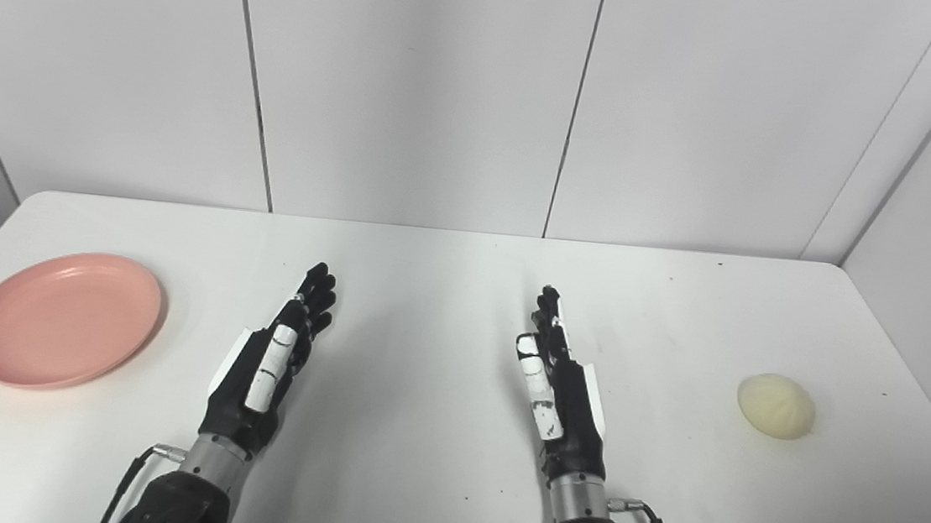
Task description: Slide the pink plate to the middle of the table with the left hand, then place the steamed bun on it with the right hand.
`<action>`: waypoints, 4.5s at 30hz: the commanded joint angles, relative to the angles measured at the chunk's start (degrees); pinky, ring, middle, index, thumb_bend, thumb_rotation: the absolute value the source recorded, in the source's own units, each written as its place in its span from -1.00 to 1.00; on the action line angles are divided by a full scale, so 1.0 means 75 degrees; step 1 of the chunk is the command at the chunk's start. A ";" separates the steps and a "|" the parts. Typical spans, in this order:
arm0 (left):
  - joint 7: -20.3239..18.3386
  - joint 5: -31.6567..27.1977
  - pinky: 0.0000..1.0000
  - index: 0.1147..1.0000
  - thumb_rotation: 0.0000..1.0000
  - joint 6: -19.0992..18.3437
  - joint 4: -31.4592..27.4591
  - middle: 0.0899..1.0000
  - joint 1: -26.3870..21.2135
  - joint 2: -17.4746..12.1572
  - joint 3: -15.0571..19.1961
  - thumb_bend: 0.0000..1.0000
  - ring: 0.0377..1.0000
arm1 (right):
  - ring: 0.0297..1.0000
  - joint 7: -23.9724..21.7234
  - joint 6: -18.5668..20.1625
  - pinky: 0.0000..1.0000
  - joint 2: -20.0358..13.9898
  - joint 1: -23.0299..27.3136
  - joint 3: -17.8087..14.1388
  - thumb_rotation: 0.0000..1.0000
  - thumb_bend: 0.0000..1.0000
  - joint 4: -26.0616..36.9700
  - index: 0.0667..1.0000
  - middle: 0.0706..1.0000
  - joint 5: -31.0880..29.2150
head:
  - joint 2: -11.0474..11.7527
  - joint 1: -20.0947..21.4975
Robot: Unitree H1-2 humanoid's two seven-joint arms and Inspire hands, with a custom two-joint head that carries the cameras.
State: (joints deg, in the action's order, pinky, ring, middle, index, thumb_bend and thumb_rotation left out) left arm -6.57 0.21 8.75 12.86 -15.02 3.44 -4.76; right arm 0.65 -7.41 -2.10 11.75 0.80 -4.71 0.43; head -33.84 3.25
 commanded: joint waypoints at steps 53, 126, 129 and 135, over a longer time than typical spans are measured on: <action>0.0920 -0.0818 1.00 1.00 1.00 -0.0376 0.0613 1.00 -0.1781 -0.0690 0.1576 0.56 1.00 | 0.98 -0.0458 -0.0823 1.00 -0.0517 0.0056 -0.0459 0.85 0.24 -0.0524 0.94 0.94 -0.0638 | 0.1418 -0.3144; 0.0646 -0.2392 0.65 0.64 1.00 -0.0126 0.3461 0.64 -0.2250 -0.2981 0.3198 0.52 0.61 | 1.00 -0.0431 -0.0128 1.00 -0.0383 -0.0185 -0.0592 0.78 -0.19 0.0532 0.98 0.93 -0.0868 | 0.1333 -0.3482; 0.0641 -0.2334 0.66 0.64 1.00 -0.0249 0.3467 0.65 -0.2255 -0.2925 0.3087 0.51 0.62 | 1.00 -0.0438 -0.0091 1.00 -0.0379 -0.0186 -0.0594 0.76 -0.18 0.0553 0.98 0.93 -0.0872 | 0.1329 -0.3483; 0.0246 -0.2458 0.68 0.67 1.00 -0.0832 0.3192 0.70 -0.2191 -0.2919 0.2820 0.50 0.66 | 0.99 -0.0395 -0.0097 1.00 -0.0362 -0.0176 -0.0605 0.72 -0.20 0.0555 0.96 0.91 -0.0864 | 0.1307 -0.3476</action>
State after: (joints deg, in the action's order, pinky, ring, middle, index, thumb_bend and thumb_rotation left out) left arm -3.25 -17.75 4.27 37.83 -30.16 -17.85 16.82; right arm -2.50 -7.57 -5.11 9.46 -3.42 -2.45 -5.79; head -23.91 -22.85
